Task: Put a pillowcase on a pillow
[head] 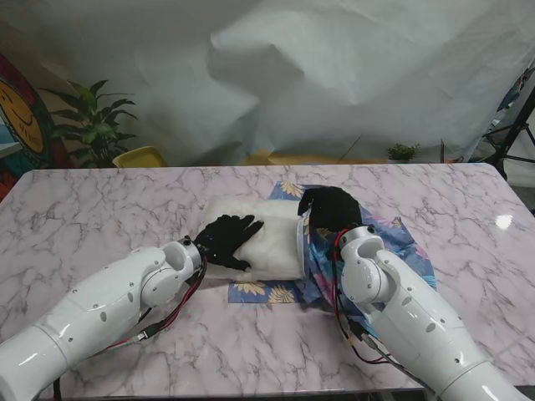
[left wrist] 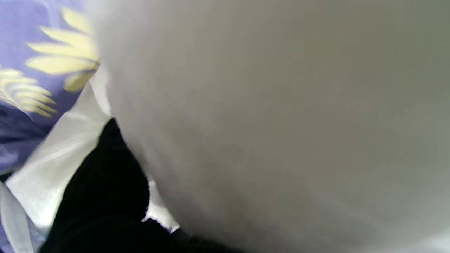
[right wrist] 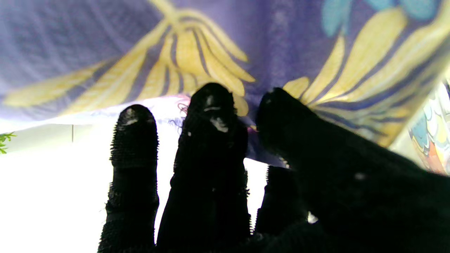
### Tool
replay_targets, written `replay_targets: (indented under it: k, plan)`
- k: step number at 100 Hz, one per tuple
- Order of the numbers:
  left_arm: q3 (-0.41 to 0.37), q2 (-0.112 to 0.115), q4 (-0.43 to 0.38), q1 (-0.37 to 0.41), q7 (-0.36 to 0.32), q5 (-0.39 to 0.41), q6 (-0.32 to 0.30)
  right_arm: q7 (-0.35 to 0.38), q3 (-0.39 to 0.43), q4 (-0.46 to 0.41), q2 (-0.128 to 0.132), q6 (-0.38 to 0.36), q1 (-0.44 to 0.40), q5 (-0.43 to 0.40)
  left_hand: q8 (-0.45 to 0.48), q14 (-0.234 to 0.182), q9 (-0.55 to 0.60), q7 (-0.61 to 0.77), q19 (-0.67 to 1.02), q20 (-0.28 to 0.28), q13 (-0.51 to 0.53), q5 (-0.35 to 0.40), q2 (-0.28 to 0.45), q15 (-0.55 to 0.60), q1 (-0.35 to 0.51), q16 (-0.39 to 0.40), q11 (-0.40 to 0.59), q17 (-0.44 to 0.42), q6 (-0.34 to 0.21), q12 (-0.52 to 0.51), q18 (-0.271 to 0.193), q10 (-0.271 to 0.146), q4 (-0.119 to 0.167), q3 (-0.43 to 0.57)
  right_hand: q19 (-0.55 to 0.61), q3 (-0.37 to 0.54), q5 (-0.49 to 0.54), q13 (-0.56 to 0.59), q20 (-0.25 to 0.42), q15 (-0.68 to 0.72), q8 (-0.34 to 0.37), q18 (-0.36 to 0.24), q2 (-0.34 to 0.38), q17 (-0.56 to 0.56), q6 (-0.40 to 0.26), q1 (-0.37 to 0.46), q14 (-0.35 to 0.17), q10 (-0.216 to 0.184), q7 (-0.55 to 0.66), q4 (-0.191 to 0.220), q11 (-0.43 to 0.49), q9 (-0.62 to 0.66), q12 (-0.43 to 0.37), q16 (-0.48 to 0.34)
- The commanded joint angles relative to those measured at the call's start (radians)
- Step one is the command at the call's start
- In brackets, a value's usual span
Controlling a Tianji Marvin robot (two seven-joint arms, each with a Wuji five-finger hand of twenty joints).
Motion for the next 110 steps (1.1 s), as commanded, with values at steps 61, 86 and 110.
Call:
replay_targets:
  k: [61,86,110]
  plan:
    - [0.085,-0.147,0.263,-0.037,0.385,-0.094,-0.101,0.017,-0.047,0.008,-0.007,-0.029,0.047,0.001,0.785,-0.37,0.695,1.271,1.352,0.316,0.786,0.494,0.218,1.015,0.494,0.586,0.616,0.643,-0.378,0.297,-0.142,-0.129,-0.024,0.233,-0.003,0.011,0.039,0.033,-0.023,0.006,0.036,0.018,0.029,-0.009,0.021,0.013,-0.001,-0.001,0.052,-0.006,0.025,0.009,0.006,0.011]
    - [0.027,-0.182,0.229,0.013,0.461,-0.137,-0.078,-0.003,-0.086,0.012,-0.017,-0.05,0.07,0.003,1.014,-0.442,0.65,1.279,1.393,0.34,0.789,0.386,0.273,1.14,0.494,0.658,0.853,0.661,-0.36,0.609,-0.165,-0.126,-0.026,0.25,-0.001,0.009,0.037,0.033,-0.023,0.004,0.038,0.019,0.032,-0.007,0.019,0.01,-0.003,-0.003,0.051,-0.006,0.025,0.009,0.006,0.011]
    - [-0.022,-0.216,0.187,0.056,0.596,-0.147,-0.078,-0.006,-0.102,0.013,-0.02,-0.052,0.08,0.003,1.031,-0.442,0.654,1.276,1.39,0.335,0.793,0.381,0.269,1.154,0.494,0.657,0.865,0.665,-0.35,0.624,-0.168,-0.133,-0.027,0.261,-0.001,0.007,0.036,0.033,-0.024,0.001,0.041,0.018,0.035,-0.007,0.018,0.01,-0.004,-0.003,0.051,-0.006,0.024,0.009,0.004,0.01]
